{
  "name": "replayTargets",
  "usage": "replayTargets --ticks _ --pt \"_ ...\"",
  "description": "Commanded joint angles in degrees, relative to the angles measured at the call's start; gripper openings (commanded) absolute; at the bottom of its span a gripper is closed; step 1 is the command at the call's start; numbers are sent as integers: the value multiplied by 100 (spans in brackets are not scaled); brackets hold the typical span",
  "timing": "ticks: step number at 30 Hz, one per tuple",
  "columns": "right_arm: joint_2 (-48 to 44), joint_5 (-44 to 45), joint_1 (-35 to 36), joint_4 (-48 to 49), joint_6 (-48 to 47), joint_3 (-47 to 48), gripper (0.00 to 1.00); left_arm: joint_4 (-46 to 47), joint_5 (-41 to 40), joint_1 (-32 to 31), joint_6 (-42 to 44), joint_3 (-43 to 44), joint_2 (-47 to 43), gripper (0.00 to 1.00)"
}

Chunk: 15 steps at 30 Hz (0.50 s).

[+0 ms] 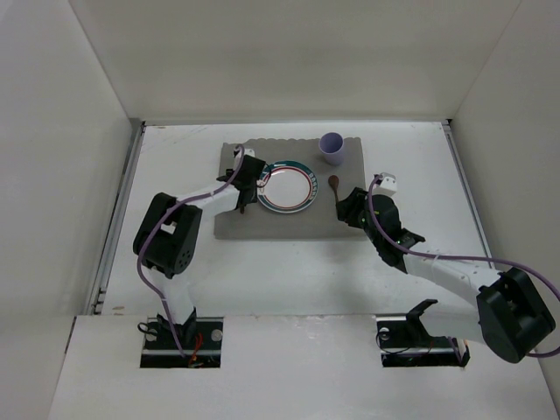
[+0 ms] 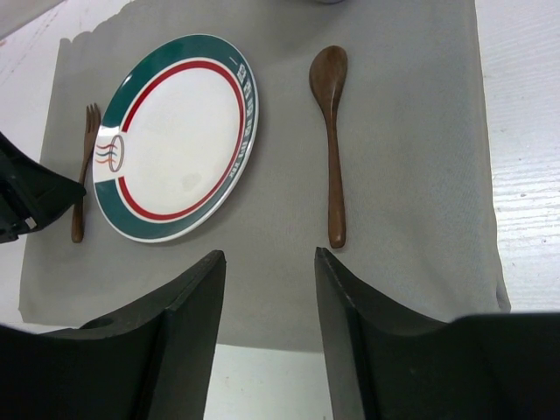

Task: Set the dinner table for one person

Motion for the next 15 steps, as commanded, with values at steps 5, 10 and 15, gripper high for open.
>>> replayTargets --ticks 5,10,15 --pt "-176 142 -4 198 -26 147 55 -314 -271 -211 -314 -290 -1173 41" --pt "-298 169 -48 207 17 77 51 -331 -253 -264 -1008 -949 -2386 42" --pt "-693 510 -205 207 175 -133 13 -628 -359 131 -1650 -1811 -3713 46"
